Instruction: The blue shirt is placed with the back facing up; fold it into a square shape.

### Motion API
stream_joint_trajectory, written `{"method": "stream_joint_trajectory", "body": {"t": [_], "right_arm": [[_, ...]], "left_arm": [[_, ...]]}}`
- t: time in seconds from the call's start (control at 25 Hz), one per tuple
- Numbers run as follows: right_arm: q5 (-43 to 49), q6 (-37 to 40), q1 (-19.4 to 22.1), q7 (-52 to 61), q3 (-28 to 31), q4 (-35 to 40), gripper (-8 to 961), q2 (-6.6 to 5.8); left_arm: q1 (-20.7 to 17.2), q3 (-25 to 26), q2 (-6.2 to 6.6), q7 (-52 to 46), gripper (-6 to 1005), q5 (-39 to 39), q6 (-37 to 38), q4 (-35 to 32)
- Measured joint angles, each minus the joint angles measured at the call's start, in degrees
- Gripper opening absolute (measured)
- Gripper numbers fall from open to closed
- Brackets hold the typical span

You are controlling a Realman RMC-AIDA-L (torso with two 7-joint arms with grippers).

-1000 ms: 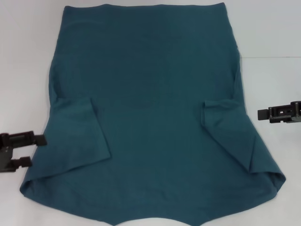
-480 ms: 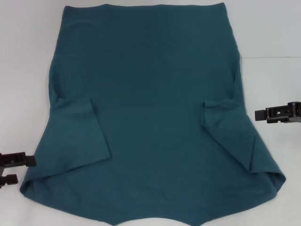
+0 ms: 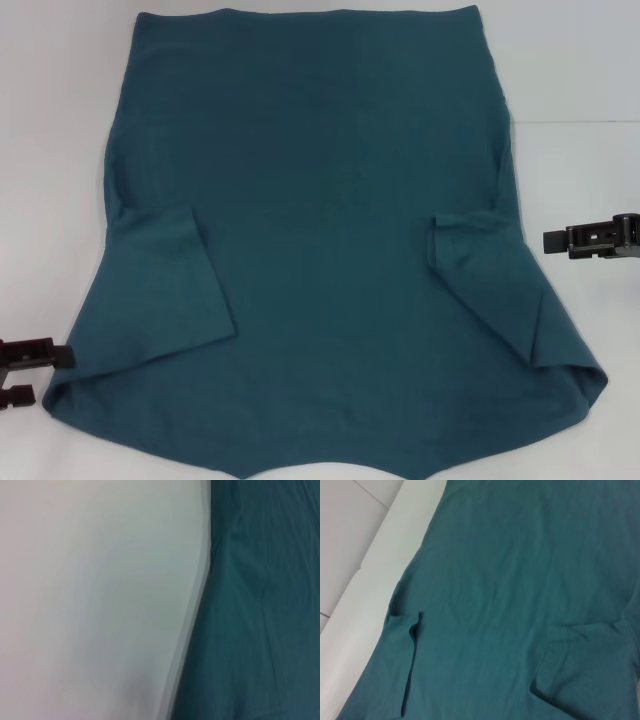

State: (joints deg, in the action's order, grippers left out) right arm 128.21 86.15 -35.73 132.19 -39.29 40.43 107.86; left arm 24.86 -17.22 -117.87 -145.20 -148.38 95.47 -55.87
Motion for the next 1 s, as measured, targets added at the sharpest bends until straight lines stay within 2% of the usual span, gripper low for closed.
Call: {"method": "stream_joint_trajectory", "body": {"t": [1.0], "right_arm": [[-0.1, -0.3, 0.3, -0.1, 0.0, -0.1, 640, 0.07]], "left_arm": [[0.2, -0.4, -0.17, -0.1, 876, -0.1, -1.3, 2.1]]}}
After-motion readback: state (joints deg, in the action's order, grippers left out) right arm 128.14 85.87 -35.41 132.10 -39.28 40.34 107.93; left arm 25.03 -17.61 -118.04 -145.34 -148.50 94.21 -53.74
